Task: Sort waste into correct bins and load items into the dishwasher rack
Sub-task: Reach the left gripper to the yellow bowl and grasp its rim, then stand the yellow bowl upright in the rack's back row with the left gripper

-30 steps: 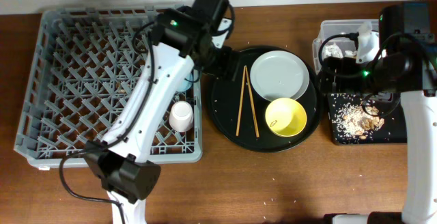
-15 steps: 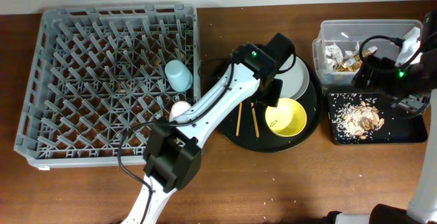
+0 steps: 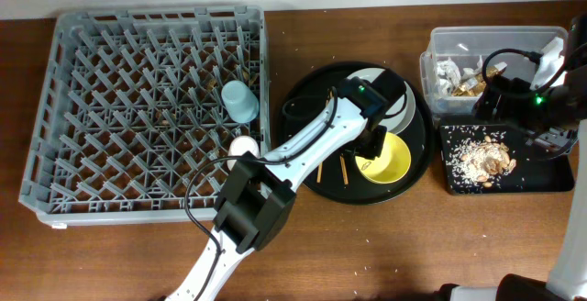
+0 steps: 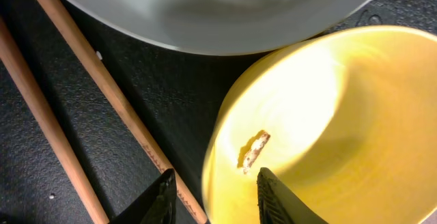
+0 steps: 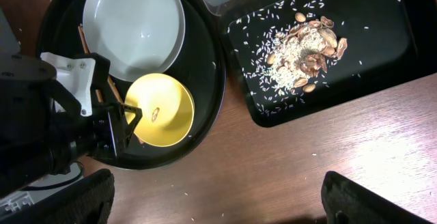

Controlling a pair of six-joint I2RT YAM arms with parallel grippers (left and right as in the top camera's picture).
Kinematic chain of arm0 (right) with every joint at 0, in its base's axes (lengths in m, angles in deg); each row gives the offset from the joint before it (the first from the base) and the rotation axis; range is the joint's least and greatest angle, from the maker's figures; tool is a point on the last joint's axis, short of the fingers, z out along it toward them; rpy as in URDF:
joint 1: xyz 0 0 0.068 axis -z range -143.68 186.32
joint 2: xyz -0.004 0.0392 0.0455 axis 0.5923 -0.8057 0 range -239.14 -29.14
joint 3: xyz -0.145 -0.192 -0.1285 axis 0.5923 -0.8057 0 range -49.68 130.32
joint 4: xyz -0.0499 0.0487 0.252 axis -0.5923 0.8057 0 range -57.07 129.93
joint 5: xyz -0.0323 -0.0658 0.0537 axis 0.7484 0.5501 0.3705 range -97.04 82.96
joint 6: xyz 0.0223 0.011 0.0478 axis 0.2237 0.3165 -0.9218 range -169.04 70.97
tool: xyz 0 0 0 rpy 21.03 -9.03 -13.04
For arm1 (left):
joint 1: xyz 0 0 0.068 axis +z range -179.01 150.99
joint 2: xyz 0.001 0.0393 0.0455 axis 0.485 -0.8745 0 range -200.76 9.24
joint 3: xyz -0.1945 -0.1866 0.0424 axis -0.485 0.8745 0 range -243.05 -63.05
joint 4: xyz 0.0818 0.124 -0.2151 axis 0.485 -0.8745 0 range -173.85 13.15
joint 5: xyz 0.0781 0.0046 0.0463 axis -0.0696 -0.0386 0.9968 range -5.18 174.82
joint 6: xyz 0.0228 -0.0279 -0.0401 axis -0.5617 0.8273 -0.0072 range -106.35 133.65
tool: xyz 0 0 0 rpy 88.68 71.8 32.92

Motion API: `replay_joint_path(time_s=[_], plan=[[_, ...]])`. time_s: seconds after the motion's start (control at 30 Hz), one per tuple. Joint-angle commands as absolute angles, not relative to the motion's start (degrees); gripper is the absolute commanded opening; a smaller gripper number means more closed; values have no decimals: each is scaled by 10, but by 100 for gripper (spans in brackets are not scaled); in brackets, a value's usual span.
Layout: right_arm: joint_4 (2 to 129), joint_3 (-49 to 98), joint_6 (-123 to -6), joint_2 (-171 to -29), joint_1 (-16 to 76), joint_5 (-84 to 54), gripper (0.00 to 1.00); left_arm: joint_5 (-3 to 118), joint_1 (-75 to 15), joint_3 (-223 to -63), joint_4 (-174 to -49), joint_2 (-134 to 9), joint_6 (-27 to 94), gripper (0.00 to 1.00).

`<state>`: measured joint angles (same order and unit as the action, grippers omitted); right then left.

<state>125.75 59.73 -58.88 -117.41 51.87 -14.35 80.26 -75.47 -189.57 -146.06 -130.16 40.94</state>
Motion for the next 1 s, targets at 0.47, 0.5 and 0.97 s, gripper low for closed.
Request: replay_joint_path(time_s=[0.47,0.5,0.97], plan=[[1257,604,-583,-1176,521,-121,98,1038,-704,-2062,-1611,-1256,347,1],[1257,604,-583,-1176,521,-121,98,1073,-697,-2078,-1615,-1240,329,1],[1257,604,-583,-1176,521,-121,98,1532,-544,-2063,-1373,-1246,298,0]])
